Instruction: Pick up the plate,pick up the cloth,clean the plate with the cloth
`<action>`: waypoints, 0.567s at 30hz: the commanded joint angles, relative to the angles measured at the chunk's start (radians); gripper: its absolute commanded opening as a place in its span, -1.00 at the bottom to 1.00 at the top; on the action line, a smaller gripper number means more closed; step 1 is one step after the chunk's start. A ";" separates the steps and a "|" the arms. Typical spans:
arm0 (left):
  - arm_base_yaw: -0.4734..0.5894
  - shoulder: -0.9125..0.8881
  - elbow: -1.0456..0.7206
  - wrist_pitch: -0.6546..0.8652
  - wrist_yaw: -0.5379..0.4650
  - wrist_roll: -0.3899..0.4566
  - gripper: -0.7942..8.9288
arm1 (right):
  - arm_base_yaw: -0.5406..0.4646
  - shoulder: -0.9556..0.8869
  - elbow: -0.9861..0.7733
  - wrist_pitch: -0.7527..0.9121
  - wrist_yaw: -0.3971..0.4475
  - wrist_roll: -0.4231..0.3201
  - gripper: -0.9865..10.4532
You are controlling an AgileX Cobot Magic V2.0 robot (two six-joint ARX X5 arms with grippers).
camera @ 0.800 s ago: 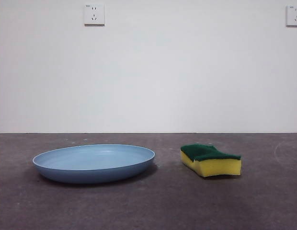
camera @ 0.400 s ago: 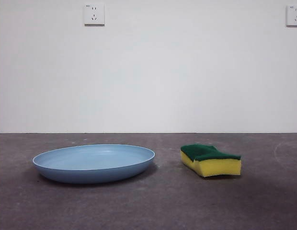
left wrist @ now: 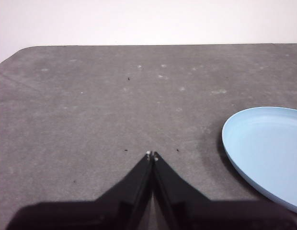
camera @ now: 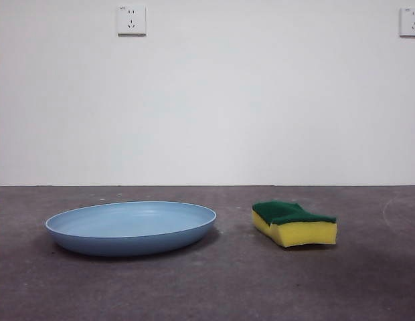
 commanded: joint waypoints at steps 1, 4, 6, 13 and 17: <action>0.003 -0.003 -0.013 0.004 -0.003 0.004 -0.84 | 0.001 0.010 -0.009 -0.008 0.003 0.013 -0.83; 0.003 -0.003 -0.013 0.004 -0.003 0.004 -0.84 | 0.001 0.015 -0.009 -0.008 0.003 0.013 -0.83; 0.003 -0.003 -0.013 0.004 -0.003 0.004 -0.84 | 0.001 0.016 -0.009 -0.008 0.003 0.013 -0.83; 0.003 -0.003 -0.013 0.004 -0.003 0.004 -0.84 | 0.001 0.016 -0.009 -0.008 0.003 0.013 -0.83; 0.003 -0.003 -0.013 0.004 -0.003 0.004 -0.84 | 0.001 0.016 -0.009 -0.008 0.003 0.013 -0.83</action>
